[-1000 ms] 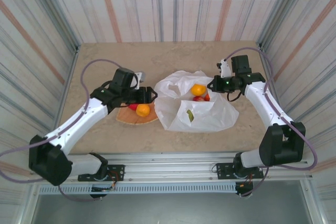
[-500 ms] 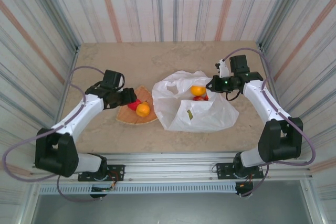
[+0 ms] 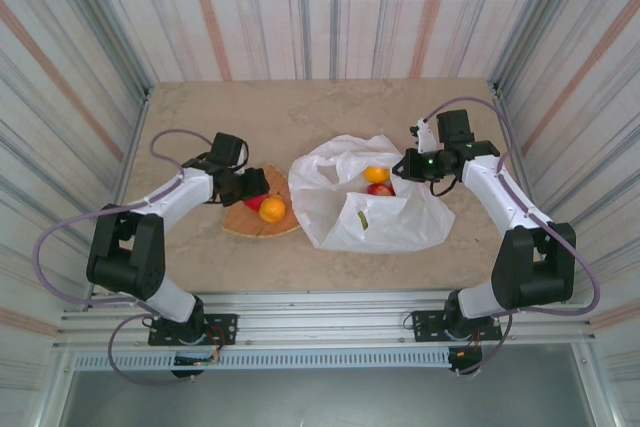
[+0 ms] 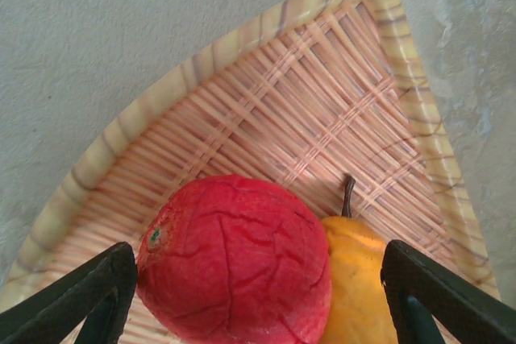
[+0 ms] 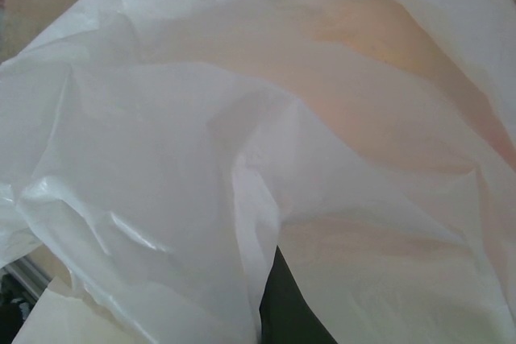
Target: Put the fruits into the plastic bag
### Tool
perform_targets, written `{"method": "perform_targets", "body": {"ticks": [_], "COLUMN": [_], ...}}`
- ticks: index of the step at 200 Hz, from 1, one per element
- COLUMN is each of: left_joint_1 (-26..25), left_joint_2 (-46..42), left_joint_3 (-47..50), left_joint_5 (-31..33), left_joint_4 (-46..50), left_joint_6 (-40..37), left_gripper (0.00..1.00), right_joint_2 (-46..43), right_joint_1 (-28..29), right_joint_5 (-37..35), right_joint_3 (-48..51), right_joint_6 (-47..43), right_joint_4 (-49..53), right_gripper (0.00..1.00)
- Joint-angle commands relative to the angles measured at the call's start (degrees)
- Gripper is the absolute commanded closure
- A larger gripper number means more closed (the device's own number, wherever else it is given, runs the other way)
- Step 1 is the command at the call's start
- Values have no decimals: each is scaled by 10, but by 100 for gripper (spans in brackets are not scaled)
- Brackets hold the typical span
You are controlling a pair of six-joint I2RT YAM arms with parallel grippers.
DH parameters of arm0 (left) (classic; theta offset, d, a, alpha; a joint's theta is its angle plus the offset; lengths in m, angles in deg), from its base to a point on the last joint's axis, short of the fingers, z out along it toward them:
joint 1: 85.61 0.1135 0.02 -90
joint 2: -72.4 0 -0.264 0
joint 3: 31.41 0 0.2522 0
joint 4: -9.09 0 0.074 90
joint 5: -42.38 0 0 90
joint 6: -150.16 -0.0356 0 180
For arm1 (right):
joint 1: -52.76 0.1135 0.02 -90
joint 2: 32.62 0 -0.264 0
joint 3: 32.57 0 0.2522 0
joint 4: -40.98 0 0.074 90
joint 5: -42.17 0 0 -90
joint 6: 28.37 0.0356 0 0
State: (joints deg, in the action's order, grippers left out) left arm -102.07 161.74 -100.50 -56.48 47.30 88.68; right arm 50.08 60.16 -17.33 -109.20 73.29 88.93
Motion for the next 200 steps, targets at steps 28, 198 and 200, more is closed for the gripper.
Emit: {"method": "perform_targets", "body": {"ticks": [28, 198, 200], "left_joint_1": [-8, -23, -23], "left_joint_2": [25, -7, -11], "left_joint_3": [6, 26, 25], "left_joint_5": [3, 63, 64], "left_joint_4": [-18, -18, -18], "left_joint_6": [9, 2, 2], "left_gripper": [17, 37, 37], "right_joint_2": [-5, 4, 5], "right_joint_1": [1, 3, 3], "right_joint_5": [10, 9, 10], "right_joint_3": [7, 16, 15], "right_joint_6": [14, 17, 17], "right_joint_4": [-4, -11, -11], "right_gripper": [100, 100, 100]}}
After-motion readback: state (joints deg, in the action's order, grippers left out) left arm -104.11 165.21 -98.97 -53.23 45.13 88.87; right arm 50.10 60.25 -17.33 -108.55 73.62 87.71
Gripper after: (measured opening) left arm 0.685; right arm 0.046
